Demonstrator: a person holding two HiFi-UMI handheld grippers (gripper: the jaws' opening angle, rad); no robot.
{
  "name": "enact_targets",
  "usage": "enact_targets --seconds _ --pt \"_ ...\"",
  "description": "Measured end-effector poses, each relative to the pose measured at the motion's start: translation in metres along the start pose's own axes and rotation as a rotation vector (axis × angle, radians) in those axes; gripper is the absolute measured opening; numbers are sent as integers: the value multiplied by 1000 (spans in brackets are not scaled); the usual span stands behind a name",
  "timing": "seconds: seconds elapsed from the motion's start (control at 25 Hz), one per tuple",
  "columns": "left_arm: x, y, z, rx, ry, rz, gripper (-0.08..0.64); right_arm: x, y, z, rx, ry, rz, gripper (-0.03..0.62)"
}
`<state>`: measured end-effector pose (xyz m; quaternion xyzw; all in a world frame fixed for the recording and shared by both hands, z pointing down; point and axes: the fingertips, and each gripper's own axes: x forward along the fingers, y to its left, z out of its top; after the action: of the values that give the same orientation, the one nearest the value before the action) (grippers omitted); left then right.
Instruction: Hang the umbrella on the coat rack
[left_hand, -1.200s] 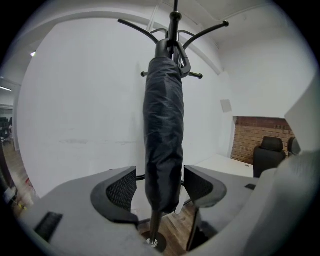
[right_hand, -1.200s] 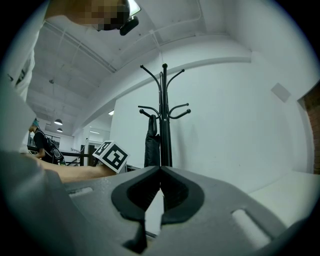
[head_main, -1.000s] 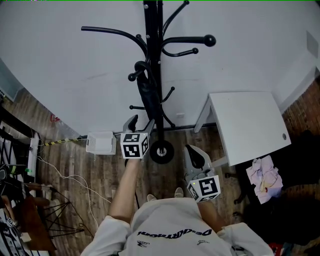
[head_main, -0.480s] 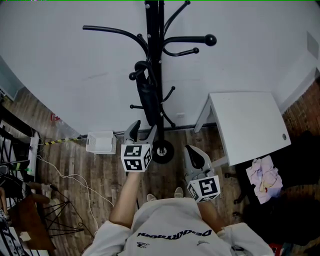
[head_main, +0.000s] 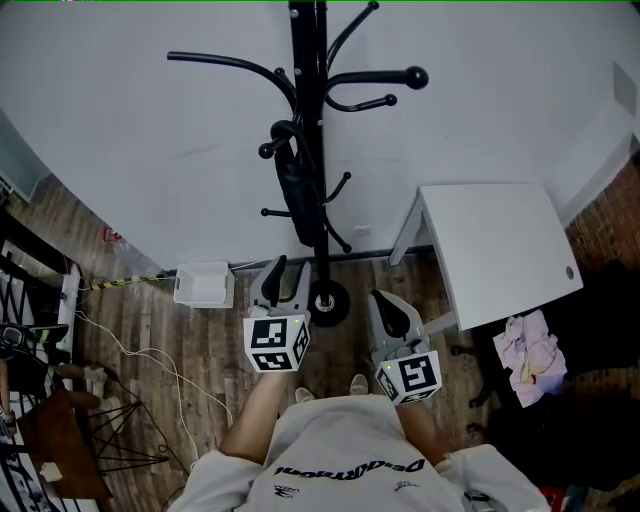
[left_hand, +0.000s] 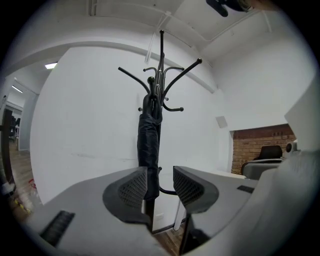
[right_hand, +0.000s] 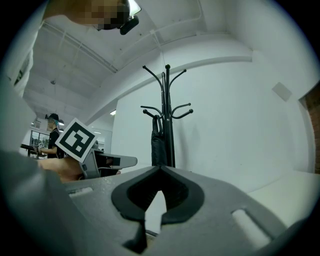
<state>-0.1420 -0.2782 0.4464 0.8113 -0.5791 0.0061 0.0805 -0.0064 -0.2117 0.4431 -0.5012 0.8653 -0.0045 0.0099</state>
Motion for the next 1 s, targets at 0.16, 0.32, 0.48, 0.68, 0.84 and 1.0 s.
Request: enact_targets --seconds 0.16,0.32,0.48,0.68,0.84,1.0 --pt "-14 -5 -2 -10 -17 16 117 -1 2 0 3 -2 6 -3" --pt "-25 -8 -7 -26 -36 30 60 -1 4 4 -4 -7 13 -3" --pt "-39 -14 -11 -22 -42 34 40 -4 10 4 -5 -4 20 -3" --pt "-46 -20 -13 -14 -41 35 3 -3 12 2 -3 3 26 -3" --pt "-53 -23 -14 -15 -40 35 -2 -5 14 2 5 3 29 -3" --pt "-58 -27 -17 -23 -36 30 -2 -6 16 4 15 -8 37 -3"
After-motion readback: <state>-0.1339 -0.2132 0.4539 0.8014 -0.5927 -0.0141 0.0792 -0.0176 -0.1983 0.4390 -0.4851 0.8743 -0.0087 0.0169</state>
